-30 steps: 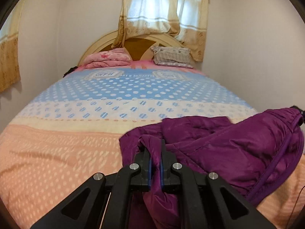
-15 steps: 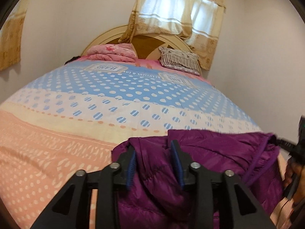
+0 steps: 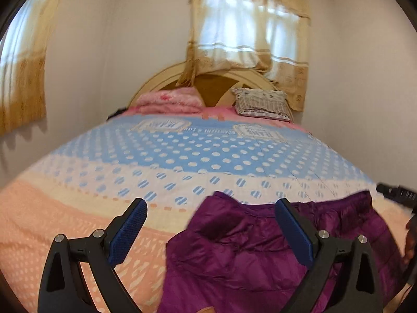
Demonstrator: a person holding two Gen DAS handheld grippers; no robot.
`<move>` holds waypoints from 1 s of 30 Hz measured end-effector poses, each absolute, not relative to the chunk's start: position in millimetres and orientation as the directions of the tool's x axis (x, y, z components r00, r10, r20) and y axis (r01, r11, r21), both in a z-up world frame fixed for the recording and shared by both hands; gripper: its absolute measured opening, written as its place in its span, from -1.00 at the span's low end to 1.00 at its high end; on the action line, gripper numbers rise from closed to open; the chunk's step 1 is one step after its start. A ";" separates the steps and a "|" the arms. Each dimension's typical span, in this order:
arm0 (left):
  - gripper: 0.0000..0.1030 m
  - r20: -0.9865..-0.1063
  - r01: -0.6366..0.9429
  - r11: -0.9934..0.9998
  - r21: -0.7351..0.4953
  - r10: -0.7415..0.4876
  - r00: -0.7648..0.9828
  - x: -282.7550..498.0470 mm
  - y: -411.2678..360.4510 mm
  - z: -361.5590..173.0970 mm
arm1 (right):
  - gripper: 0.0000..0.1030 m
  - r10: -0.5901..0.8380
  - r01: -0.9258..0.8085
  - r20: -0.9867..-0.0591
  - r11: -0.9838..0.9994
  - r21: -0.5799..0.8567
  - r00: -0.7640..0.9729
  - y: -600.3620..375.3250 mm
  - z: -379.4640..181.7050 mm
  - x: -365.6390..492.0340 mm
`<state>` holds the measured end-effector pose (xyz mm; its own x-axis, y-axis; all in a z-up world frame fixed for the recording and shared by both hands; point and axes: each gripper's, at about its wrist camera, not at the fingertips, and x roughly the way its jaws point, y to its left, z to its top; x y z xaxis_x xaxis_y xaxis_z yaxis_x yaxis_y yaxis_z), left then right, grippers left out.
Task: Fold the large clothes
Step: 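Grasp the jacket hem with both grippers and lift it up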
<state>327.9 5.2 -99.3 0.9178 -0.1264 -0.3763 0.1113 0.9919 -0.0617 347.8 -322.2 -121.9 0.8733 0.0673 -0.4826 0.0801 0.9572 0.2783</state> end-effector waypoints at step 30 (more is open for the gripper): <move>0.98 -0.739 0.111 0.993 0.032 -0.051 0.672 445.2 -47.4 -213.2 | -0.09 0.067 -0.038 -0.716 0.998 0.056 0.695 -226.3 -226.8 424.8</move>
